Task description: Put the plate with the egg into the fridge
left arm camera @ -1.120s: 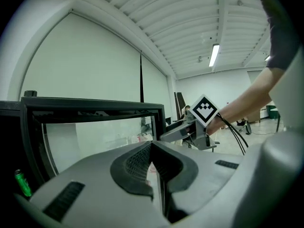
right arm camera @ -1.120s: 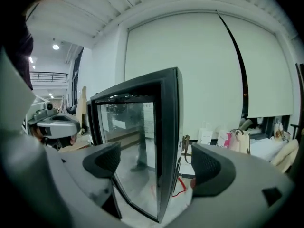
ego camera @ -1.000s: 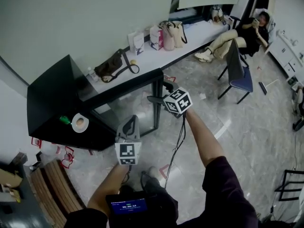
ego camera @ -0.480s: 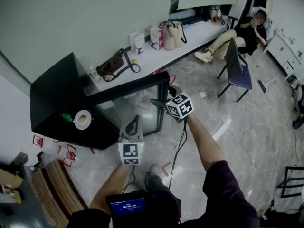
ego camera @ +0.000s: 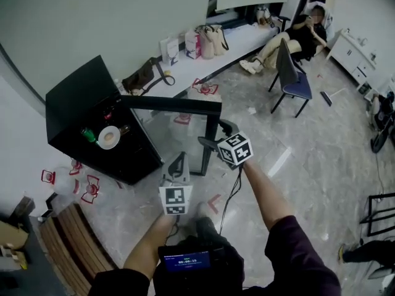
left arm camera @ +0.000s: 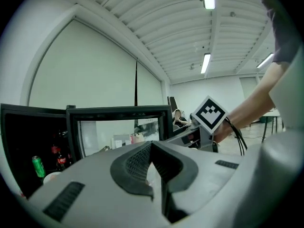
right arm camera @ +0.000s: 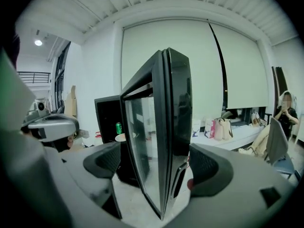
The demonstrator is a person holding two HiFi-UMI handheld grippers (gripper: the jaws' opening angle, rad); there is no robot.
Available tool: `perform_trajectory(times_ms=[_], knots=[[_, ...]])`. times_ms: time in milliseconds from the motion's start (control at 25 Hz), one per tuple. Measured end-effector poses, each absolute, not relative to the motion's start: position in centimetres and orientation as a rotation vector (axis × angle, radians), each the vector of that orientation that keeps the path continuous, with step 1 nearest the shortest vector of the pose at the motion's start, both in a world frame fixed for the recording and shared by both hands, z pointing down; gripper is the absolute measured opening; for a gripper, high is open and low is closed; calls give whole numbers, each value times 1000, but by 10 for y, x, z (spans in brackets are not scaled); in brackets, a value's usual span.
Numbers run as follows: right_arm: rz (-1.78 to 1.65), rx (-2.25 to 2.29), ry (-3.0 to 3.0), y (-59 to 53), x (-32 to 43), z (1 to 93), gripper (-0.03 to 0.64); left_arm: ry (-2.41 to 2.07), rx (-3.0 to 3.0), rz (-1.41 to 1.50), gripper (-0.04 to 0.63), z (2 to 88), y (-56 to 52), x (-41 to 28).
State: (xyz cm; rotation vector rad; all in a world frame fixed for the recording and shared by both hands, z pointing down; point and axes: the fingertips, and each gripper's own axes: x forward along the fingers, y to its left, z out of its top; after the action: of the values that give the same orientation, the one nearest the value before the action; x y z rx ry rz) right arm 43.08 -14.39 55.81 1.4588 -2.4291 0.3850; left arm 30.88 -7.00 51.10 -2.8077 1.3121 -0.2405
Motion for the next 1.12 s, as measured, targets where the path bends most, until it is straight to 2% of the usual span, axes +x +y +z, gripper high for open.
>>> perform_trajectory(times_ms=[560,600,680,840,960,1120], knots=[[302,1032,-2792,53,280,532,441,1657,-2646,-237,8,507,65,216],[291,1017,-2822,61,272,528,399,1684,-2624,-243,8,507,73,207],[245,998,-2864,72,255,522,267,1731,-2586,-248,8,509,86,188],[193,937,-2919,85,215,519,108,1811,-2515,-257,8,510,102,149],[178,895,-2931,88,181,519,47,1867,-2470,-262,8,506,106,117],[146,853,-2938,82,132,523,9,1908,-2421,-266,8,507,104,72]])
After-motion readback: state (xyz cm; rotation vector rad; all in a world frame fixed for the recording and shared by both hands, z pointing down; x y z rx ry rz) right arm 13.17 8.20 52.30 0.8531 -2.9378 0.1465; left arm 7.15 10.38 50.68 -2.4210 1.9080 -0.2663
